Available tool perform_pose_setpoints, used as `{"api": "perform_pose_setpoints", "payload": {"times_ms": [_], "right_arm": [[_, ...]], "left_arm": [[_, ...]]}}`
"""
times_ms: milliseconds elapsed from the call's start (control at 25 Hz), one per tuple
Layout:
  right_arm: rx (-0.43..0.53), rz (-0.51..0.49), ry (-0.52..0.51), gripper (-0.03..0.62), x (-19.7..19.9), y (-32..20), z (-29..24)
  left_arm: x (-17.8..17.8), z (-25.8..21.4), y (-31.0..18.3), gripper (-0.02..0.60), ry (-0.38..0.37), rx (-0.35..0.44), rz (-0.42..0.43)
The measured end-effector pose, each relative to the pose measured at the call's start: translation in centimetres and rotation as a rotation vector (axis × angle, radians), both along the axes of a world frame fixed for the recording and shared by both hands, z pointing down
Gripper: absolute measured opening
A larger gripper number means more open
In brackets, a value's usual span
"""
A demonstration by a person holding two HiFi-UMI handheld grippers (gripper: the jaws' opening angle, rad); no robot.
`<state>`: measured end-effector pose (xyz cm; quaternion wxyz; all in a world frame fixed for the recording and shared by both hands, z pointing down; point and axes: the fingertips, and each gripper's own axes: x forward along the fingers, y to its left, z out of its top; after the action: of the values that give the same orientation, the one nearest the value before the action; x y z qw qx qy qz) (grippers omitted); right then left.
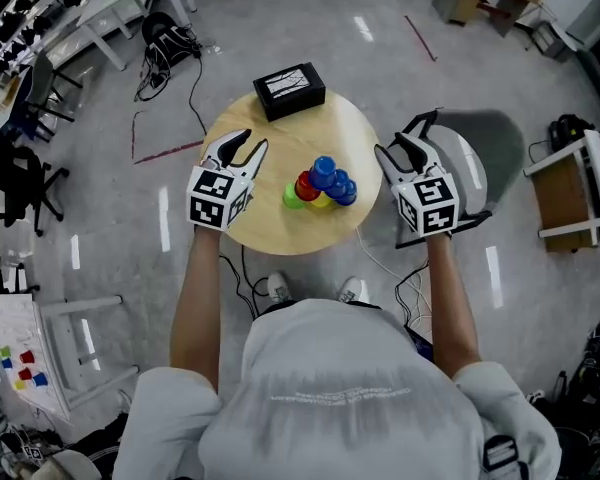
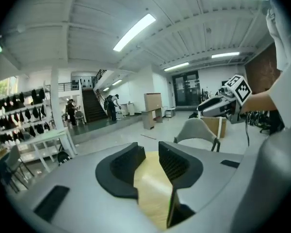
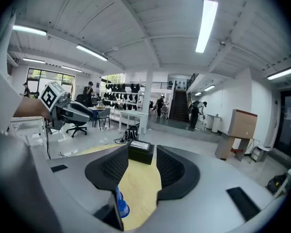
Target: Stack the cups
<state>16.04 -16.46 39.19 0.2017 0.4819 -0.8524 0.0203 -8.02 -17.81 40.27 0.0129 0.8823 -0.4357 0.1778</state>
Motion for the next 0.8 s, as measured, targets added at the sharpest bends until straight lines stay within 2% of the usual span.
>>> {"api": "perform_pose_setpoints", "payload": {"times_ms": [120, 280, 440, 800], "right_arm": [[0.058, -0.012, 0.006, 0.167, -0.5, -0.6, -2.5], [0.142, -0.029, 0.024, 0.043, -1.4, -0.8, -5.6], [0.195, -0.042, -0.006, 0.028, -2.3, -0.8, -8.6], [0.250, -0.052, -0.001, 0.026, -3.6, -0.4, -11.7]], "left_arm": [[-0.7, -2.4, -0.2, 0.116, -0.056, 0.061, -0.021], [-1.2, -6.0, 0.0, 0.042, -0.019, 0.147, -0.052], [-0.9, -9.5, 0.2, 0.020, 0.002, 0.229, -0.047], [0.1, -12.6, 0.8, 0.020, 0.006, 0.285, -0.017]]}}
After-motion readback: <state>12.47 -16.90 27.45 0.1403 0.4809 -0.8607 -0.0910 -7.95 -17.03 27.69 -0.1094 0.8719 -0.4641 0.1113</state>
